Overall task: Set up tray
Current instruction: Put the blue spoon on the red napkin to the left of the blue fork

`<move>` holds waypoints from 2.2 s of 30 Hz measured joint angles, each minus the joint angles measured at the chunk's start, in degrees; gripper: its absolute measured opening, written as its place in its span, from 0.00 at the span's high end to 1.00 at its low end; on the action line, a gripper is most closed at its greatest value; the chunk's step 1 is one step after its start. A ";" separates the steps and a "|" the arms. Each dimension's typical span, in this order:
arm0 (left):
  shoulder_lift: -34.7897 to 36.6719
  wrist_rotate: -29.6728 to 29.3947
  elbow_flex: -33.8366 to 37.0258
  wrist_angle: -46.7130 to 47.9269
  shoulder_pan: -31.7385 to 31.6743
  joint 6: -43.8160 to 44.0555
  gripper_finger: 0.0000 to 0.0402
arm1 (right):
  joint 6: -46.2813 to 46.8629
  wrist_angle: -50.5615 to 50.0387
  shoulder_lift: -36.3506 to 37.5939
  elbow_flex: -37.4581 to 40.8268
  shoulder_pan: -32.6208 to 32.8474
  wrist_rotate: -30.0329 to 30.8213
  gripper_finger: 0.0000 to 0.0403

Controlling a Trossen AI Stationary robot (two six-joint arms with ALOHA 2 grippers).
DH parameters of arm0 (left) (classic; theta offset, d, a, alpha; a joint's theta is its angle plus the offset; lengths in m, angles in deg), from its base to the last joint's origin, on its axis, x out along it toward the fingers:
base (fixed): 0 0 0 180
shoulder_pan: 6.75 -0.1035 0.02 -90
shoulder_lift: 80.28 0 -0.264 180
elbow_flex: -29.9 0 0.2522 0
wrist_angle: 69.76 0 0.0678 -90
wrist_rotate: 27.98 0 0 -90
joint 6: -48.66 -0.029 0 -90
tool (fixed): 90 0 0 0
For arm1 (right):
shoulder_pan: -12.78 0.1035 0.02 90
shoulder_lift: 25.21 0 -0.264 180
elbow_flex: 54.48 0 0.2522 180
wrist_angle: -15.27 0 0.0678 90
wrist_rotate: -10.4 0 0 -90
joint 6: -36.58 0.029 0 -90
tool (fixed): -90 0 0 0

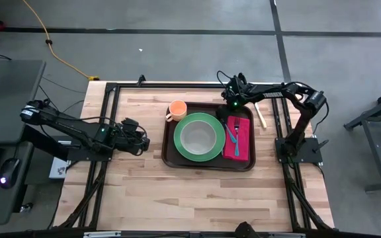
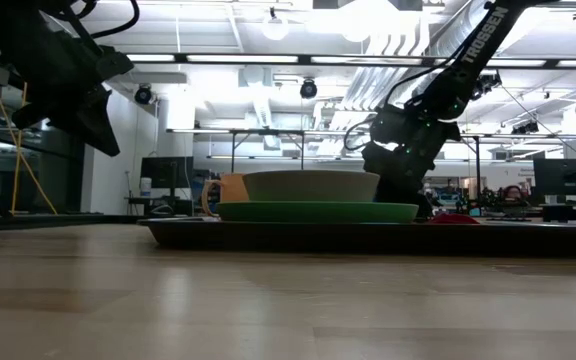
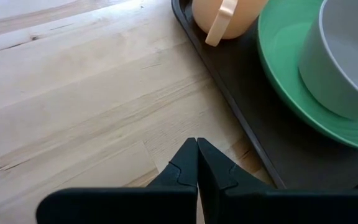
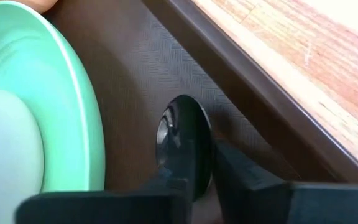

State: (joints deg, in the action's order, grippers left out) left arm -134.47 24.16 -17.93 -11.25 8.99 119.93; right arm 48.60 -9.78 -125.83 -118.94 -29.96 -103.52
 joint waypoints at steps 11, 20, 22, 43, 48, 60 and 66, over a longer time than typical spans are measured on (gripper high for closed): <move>0.01 0.00 0.00 0.26 -0.01 -0.02 0.92 | 0.81 0.05 -1.06 -0.03 -0.11 0.06 1.00; 0.01 1.36 0.00 0.24 0.00 -0.04 0.92 | 1.36 0.22 -1.77 -0.17 -0.69 0.15 1.00; -0.01 1.36 0.00 0.24 -0.02 -0.04 0.92 | 1.76 0.22 -1.77 -0.17 -0.90 0.17 1.00; 0.00 1.31 0.00 0.31 -0.01 -0.02 0.92 | 2.55 -7.08 2.06 -1.42 -2.69 1.40 1.00; 0.00 1.31 0.00 0.32 0.00 -0.02 0.92 | 4.38 -7.06 3.00 -1.44 -2.69 1.20 1.00; 0.00 1.30 0.00 0.30 -0.01 -0.36 0.92 | 4.05 -7.69 3.54 -1.51 -2.71 -3.95 0.99; 0.00 1.29 0.00 0.31 -0.01 -0.45 0.92 | 5.44 -14.26 3.54 -1.52 -3.01 -12.10 0.90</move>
State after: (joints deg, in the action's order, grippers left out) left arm -134.47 25.45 -17.93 -10.95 8.98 119.48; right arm 54.04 -24.04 -122.29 -120.46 -32.97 -115.62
